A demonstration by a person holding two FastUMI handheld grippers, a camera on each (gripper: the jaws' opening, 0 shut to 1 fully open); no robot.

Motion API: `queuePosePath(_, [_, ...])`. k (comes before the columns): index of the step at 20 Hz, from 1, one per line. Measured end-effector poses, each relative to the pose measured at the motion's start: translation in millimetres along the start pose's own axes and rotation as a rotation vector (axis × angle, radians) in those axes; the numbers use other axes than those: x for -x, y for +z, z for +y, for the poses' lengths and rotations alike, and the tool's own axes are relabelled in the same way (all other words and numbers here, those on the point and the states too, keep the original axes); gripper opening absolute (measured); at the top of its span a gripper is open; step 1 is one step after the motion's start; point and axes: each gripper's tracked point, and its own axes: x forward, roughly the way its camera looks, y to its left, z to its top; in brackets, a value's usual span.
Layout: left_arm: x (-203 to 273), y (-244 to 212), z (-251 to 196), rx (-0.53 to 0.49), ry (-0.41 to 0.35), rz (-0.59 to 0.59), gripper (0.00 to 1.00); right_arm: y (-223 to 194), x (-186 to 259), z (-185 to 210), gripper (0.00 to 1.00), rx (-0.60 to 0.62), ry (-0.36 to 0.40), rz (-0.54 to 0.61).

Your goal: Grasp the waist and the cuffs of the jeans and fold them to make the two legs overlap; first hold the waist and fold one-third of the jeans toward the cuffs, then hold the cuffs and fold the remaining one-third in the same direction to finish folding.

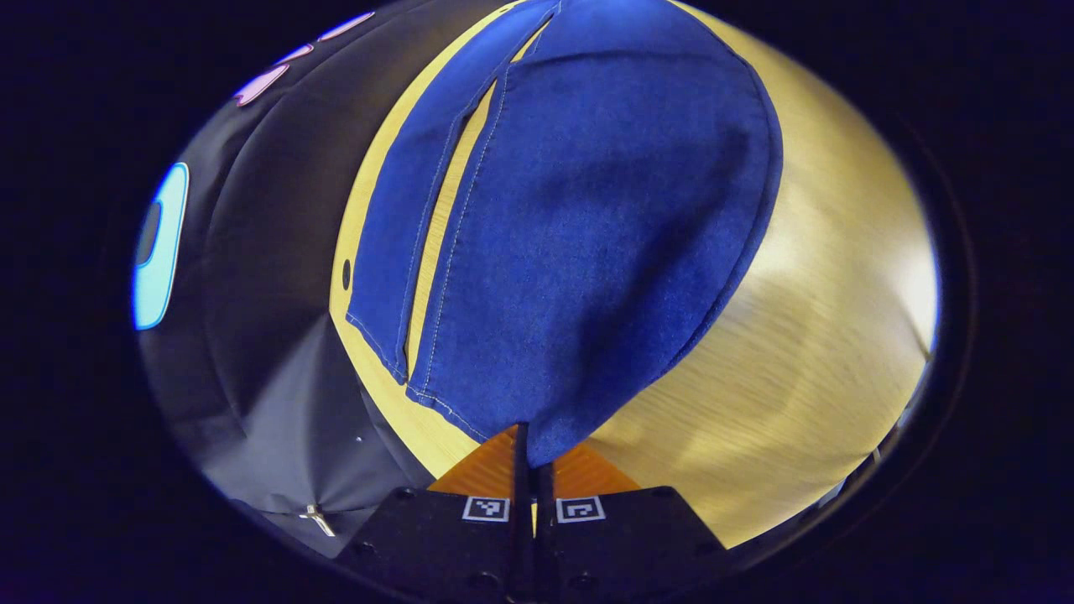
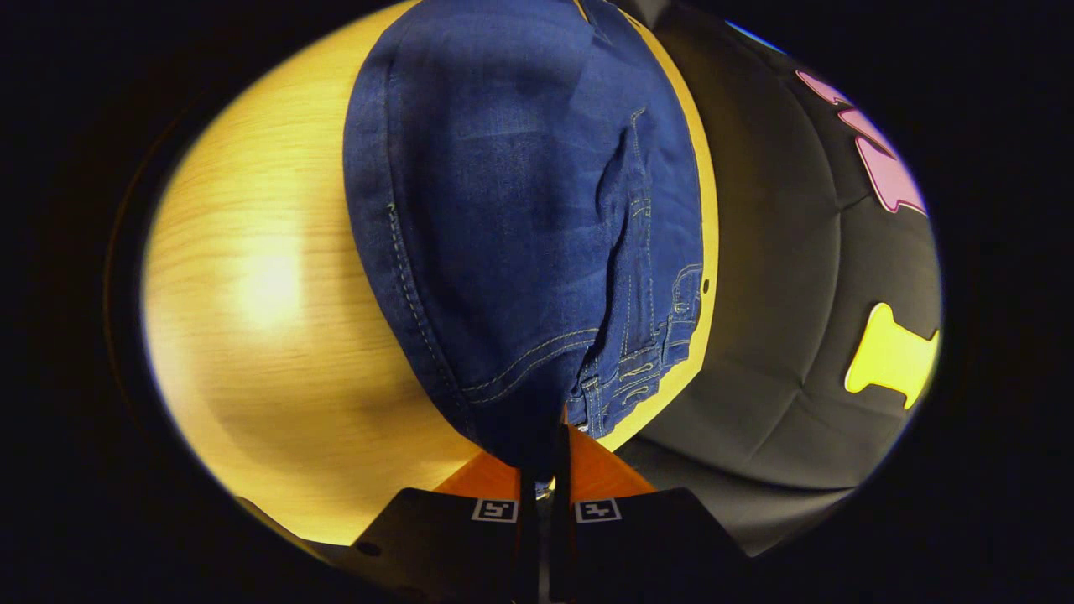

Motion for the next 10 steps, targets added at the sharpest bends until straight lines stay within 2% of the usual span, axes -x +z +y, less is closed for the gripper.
queuePosePath(1, [1.0, 1.1, -5.0, 0.008, -0.007, -0.007, 0.06, 0.6, 5.6, 4.5, 0.1, -0.009, 0.017, -0.003])
queuePosePath(6, [42.9, -0.7, -51.4, 0.06, -0.004, -0.019, 0.06, -5.7, 42.0, 35.9, 0.09, 0.034, 0.071, -0.044])
queuePosePath(8, [46.8, -15.3, -66.2, 0.091, -0.039, -0.013, 0.02, -12.2, 60.0, 57.6, 0.1, -0.001, 0.08, -0.025])
queuePosePath(10, [57.4, -22.1, -82.2, 0.111, -0.109, -0.01, 0.06, -14.9, 74.0, 60.9, 0.09, -0.023, 0.085, -0.02])
